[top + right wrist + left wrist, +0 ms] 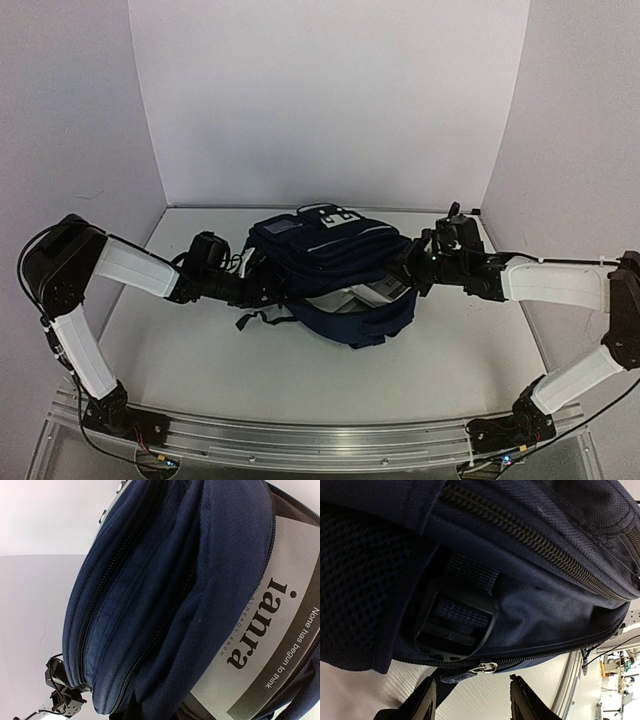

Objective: Pack the student bag
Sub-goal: Adjust the student bag at the center of the board, then zip the student bag at the center of the board.

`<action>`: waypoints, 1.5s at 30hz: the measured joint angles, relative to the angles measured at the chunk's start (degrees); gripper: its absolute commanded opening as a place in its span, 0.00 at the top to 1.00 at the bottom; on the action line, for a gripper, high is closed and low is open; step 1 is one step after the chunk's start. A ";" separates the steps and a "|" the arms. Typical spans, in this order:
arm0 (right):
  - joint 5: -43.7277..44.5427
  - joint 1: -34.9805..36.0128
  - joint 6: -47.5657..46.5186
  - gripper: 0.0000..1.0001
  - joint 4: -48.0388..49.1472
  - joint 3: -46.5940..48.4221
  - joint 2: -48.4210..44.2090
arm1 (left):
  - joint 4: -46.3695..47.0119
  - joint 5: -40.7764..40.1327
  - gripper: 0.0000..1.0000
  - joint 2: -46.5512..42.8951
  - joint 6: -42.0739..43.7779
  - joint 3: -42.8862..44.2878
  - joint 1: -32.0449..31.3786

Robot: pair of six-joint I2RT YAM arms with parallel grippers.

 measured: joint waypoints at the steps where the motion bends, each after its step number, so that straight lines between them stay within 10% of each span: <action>1: 0.00 0.00 -0.05 1.00 -0.01 -0.04 -0.11 | 0.06 -0.41 0.55 0.13 0.33 0.23 -0.20; 22: -0.12 -0.01 -0.62 1.00 -0.09 -0.83 -1.03 | -2.90 -7.61 0.65 4.20 4.26 4.88 -3.97; 36: -0.09 0.00 -0.62 1.00 -0.09 -1.46 -1.88 | -6.33 -15.21 0.99 4.53 6.43 6.89 -7.28; 45: 0.45 0.00 -0.62 1.00 -0.05 -2.14 -2.67 | -6.52 -13.24 1.00 4.28 6.53 6.87 -7.45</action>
